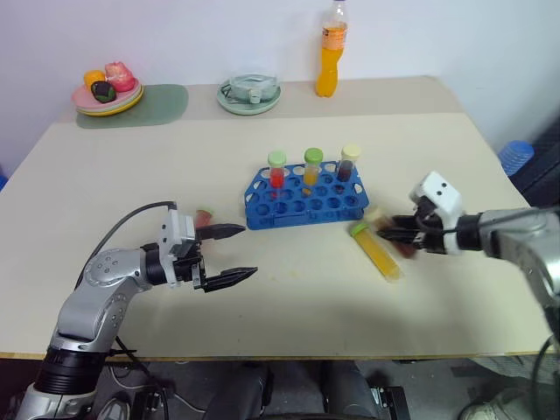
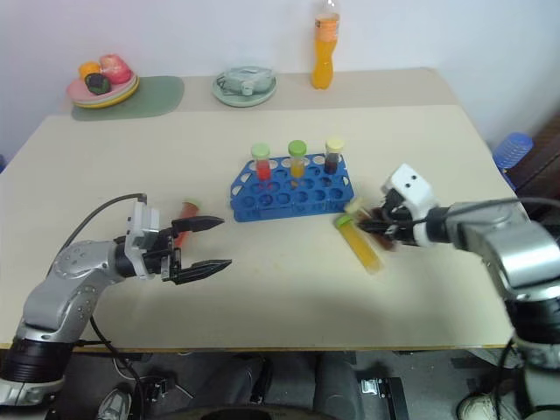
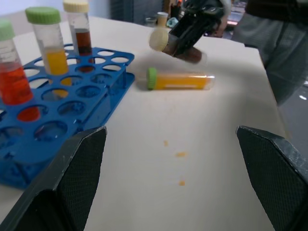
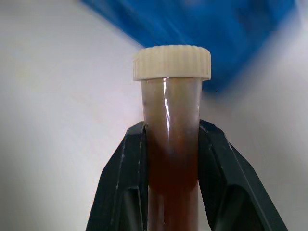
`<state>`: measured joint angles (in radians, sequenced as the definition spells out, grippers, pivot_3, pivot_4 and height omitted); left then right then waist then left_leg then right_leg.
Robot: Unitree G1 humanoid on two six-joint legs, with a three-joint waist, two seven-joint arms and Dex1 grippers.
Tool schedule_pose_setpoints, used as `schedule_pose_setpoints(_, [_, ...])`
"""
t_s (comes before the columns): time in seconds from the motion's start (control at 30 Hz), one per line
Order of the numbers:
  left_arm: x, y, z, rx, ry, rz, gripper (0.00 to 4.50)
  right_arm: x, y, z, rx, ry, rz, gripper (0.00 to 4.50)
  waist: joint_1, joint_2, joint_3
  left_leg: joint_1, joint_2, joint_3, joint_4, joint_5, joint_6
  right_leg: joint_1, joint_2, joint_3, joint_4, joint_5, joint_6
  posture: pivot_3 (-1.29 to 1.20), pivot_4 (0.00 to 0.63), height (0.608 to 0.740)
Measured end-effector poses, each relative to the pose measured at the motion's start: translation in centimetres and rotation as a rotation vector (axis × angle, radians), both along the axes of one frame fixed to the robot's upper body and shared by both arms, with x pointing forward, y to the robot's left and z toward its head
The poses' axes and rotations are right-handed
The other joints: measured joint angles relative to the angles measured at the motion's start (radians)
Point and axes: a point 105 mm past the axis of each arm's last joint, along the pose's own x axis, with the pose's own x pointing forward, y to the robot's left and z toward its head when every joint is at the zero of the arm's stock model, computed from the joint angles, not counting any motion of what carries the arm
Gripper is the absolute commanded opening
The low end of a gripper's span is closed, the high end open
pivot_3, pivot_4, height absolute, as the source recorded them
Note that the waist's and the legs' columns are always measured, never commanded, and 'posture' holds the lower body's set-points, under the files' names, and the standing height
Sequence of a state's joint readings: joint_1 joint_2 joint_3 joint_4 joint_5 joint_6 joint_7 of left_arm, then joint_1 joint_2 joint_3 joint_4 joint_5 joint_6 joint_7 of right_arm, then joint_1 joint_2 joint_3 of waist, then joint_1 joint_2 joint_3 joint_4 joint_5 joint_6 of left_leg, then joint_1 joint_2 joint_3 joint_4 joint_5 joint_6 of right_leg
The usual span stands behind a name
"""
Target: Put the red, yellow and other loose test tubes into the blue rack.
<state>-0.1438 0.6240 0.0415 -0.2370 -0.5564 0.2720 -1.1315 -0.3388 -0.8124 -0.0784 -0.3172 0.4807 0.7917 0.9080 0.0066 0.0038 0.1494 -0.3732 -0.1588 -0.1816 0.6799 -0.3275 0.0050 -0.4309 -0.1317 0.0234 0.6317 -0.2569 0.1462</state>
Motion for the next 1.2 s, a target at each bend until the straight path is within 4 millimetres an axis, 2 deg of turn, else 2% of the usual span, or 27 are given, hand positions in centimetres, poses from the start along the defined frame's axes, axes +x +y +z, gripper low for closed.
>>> schedule_pose_setpoints(0.17, [-0.3,0.1,-0.5,-0.002,0.021,-0.002,4.42,0.8,4.1,3.5,0.323,-0.276,0.057,1.0,0.005,0.0,0.0,0.0,0.0,-0.001,0.0,0.0,0.0,0.001,0.002,0.0,0.0,0.0,0.0,0.0,0.15,0.74])
schedule_pose_setpoints(0.3, [-0.4,0.1,-0.6,-0.002,0.025,-0.004,4.42,3.0,5.8,3.8,0.457,-0.434,-0.065,1.0,0.006,0.0,0.0,0.0,-0.001,-0.001,0.001,0.0,0.0,0.001,0.003,0.0,0.0,0.0,0.0,0.0,0.15,0.74])
schedule_pose_setpoints(0.43, [-0.3,0.2,-0.7,-0.006,0.03,0.001,4.42,4.8,5.1,3.6,0.482,-0.558,-0.193,1.0,0.004,0.0,0.0,0.001,-0.001,-0.001,0.001,0.0,0.0,0.0,0.003,0.0,0.001,0.0,0.0,0.0,0.15,0.74])
schedule_pose_setpoints(0.6, [0.0,0.4,-1.0,-0.019,0.031,0.023,4.42,6.9,3.9,0.4,0.483,-0.611,-0.371,1.0,-0.009,0.0,0.0,0.002,0.0,-0.001,0.0,0.0,-0.001,0.0,0.004,0.0,0.001,0.0,0.0,0.0,0.15,0.74])
schedule_pose_setpoints(0.7, [0.1,0.4,-1.0,-0.023,0.028,0.033,4.42,6.8,3.5,-0.6,0.468,-0.647,-0.4,1.0,-0.021,0.0,0.0,0.002,0.0,-0.001,-0.001,0.001,-0.001,0.0,0.004,0.0,0.001,0.0,0.0,0.0,0.15,0.74])
schedule_pose_setpoints(1.03, [0.1,0.5,-1.3,-0.029,0.036,0.052,4.42,6.4,3.2,-1.1,0.479,-0.692,-0.417,1.0,-0.023,0.001,0.0,0.003,0.001,-0.001,-0.002,0.001,-0.001,0.001,0.005,0.0,0.001,0.0,-0.001,0.0,0.15,0.74])
schedule_pose_setpoints(1.2, [0.1,0.5,-1.3,-0.032,0.031,0.053,4.42,6.2,3.9,-1.4,0.488,-0.684,-0.398,1.0,-0.024,0.001,0.0,0.004,0.001,-0.001,-0.002,0.001,-0.001,0.001,0.005,0.0,0.001,0.0,-0.001,0.0,0.15,0.74])
